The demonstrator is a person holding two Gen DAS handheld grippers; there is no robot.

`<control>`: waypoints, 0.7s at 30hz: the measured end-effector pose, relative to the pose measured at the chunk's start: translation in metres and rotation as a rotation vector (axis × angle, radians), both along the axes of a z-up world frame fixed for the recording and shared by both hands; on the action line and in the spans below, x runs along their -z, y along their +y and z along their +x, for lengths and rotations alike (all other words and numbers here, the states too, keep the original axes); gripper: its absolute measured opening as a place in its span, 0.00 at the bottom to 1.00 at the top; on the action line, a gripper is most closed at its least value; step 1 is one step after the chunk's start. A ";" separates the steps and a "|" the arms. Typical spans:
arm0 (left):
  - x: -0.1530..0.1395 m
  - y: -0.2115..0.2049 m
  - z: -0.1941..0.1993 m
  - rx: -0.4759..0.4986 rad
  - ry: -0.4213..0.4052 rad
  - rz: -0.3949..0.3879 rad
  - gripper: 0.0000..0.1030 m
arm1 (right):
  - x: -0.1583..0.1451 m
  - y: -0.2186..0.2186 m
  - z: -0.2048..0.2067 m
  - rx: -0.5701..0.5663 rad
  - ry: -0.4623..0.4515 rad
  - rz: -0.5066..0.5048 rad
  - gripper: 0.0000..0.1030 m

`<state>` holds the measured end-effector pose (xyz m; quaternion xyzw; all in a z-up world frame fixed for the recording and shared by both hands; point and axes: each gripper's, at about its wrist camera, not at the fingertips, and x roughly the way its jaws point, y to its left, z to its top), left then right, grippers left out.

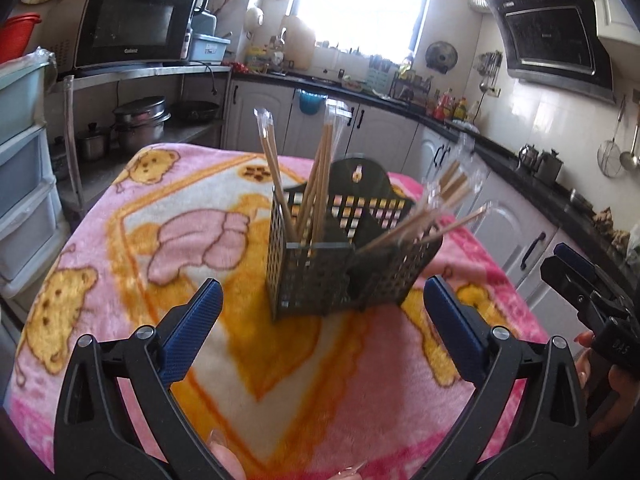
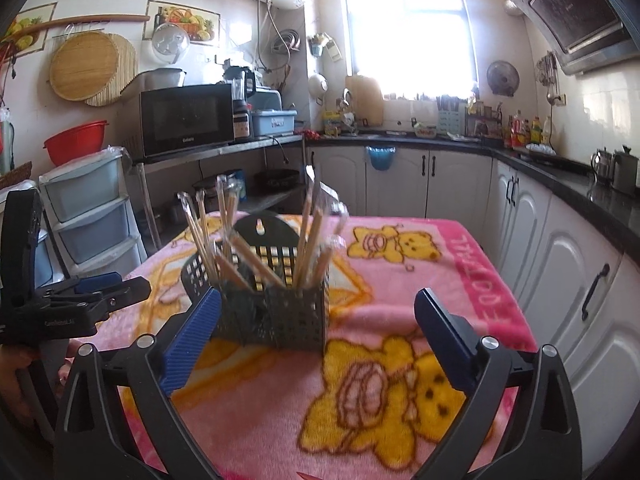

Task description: Organize utensils

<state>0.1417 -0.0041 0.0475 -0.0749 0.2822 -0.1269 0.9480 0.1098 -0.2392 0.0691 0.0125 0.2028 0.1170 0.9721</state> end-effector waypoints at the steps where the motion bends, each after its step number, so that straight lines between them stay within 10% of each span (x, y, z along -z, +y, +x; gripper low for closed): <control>1: 0.003 -0.002 -0.002 -0.001 0.008 0.001 0.90 | 0.005 -0.001 -0.001 0.004 0.007 0.007 0.92; 21: 0.036 -0.026 -0.044 -0.040 -0.168 0.077 0.90 | 0.053 0.009 -0.051 0.074 -0.184 -0.018 0.94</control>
